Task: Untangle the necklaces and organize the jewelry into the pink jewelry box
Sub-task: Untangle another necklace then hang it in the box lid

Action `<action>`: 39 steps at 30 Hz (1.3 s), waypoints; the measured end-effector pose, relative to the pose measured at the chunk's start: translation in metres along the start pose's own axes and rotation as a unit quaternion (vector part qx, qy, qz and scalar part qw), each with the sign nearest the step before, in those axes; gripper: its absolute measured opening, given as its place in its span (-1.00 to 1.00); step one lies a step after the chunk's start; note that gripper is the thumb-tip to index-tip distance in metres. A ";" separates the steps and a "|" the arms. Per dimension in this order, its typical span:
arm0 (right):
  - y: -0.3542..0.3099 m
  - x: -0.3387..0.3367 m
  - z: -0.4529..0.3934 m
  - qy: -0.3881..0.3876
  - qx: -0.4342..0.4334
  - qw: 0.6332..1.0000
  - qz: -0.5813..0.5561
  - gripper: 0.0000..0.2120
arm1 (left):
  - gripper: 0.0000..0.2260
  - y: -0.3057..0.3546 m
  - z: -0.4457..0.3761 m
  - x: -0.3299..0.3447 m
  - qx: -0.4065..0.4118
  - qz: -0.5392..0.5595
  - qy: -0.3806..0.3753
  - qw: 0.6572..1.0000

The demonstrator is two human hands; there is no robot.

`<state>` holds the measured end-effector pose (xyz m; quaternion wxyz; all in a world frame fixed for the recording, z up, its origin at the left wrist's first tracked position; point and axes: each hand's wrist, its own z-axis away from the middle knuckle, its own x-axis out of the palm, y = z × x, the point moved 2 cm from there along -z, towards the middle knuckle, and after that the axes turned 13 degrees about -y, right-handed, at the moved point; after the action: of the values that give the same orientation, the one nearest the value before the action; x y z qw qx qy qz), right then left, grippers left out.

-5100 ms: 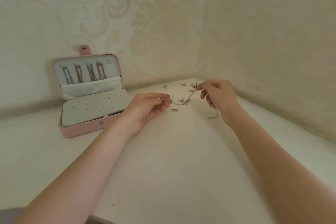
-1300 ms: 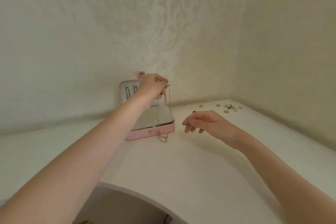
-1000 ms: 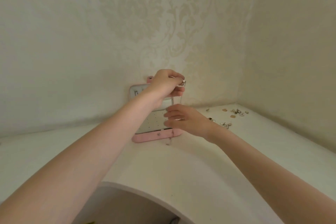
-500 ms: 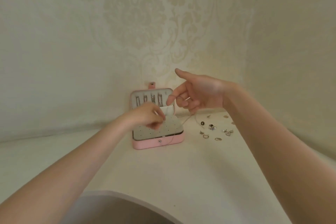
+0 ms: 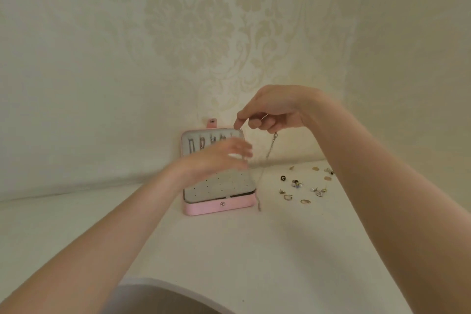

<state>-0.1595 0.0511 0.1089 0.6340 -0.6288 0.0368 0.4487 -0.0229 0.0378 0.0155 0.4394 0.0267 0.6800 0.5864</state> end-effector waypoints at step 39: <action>-0.033 -0.055 -0.067 0.228 -0.175 0.954 -0.081 -0.89 | -0.85 0.007 -0.033 -0.068 0.046 0.018 0.123 0.991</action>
<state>-0.1374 -0.0264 0.1537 0.5234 -0.8162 0.0503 0.2395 -0.0050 -0.0228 0.0578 0.3396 -0.0131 0.7546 0.5613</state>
